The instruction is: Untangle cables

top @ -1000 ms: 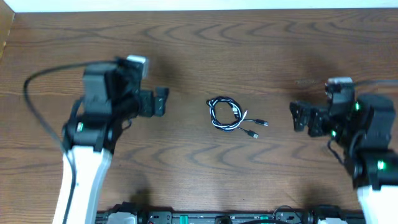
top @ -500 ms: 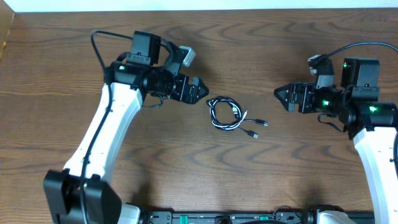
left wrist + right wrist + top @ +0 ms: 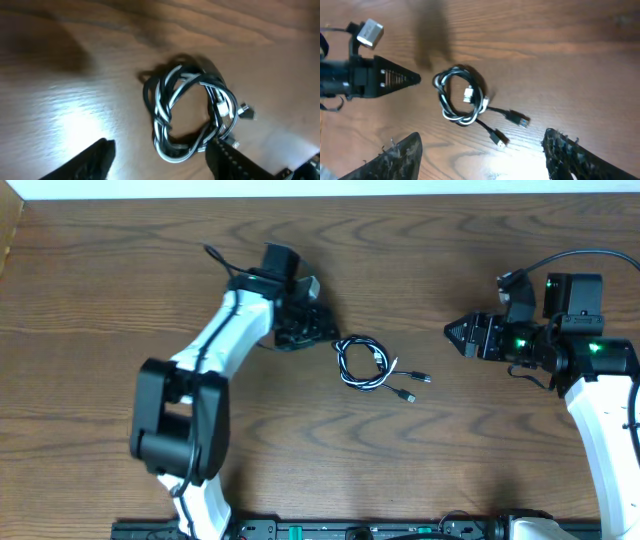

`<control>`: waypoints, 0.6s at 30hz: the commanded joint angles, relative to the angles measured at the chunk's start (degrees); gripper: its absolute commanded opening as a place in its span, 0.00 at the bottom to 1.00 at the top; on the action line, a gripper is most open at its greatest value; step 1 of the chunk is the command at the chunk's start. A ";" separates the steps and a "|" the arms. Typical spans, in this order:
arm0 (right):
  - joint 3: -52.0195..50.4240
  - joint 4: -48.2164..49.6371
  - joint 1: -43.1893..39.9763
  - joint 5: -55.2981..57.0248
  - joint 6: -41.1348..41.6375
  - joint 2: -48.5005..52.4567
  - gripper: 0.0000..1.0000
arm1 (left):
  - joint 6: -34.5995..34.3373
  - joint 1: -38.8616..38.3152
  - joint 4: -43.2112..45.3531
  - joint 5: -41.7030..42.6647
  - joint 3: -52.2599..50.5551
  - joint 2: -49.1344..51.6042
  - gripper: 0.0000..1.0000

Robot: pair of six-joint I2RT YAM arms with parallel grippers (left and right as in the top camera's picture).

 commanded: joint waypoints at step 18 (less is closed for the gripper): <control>1.22 -1.95 0.46 3.87 3.61 0.09 0.70 | -12.96 -9.09 4.15 -18.78 0.90 6.27 0.19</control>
